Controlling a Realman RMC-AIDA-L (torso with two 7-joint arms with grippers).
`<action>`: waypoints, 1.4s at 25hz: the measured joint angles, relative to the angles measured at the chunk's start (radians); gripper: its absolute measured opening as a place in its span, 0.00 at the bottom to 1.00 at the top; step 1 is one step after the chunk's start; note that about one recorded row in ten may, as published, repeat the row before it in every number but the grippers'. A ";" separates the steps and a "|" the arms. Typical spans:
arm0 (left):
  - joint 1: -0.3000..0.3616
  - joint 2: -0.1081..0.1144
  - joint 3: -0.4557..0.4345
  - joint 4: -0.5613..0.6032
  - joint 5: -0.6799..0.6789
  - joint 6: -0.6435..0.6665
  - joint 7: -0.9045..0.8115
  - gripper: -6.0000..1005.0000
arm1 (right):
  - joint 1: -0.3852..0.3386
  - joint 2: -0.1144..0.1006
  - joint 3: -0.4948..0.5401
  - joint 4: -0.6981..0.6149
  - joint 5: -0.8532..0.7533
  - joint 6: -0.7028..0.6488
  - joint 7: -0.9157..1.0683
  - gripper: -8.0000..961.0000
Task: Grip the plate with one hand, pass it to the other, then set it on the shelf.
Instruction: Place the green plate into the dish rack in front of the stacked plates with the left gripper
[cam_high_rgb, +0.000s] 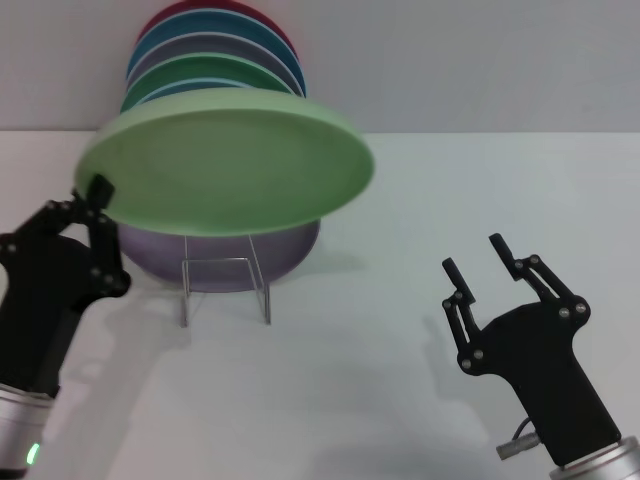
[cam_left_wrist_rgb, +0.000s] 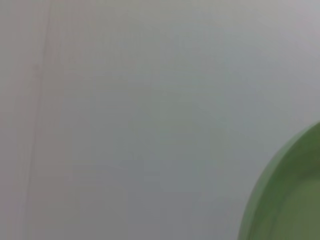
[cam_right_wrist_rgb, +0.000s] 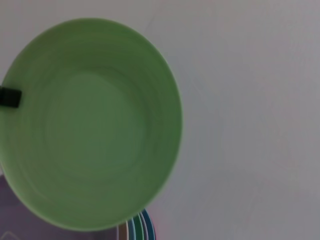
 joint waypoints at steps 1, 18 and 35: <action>-0.005 0.000 -0.007 0.019 0.000 0.006 0.000 0.07 | 0.004 0.000 0.000 -0.004 0.004 0.002 0.000 0.43; -0.070 0.000 -0.002 0.260 0.003 -0.062 -0.099 0.08 | 0.023 0.003 0.027 -0.024 0.045 0.028 -0.026 0.43; -0.093 -0.005 0.038 0.255 0.003 -0.225 -0.100 0.09 | 0.040 0.003 0.039 -0.030 0.045 0.043 -0.028 0.43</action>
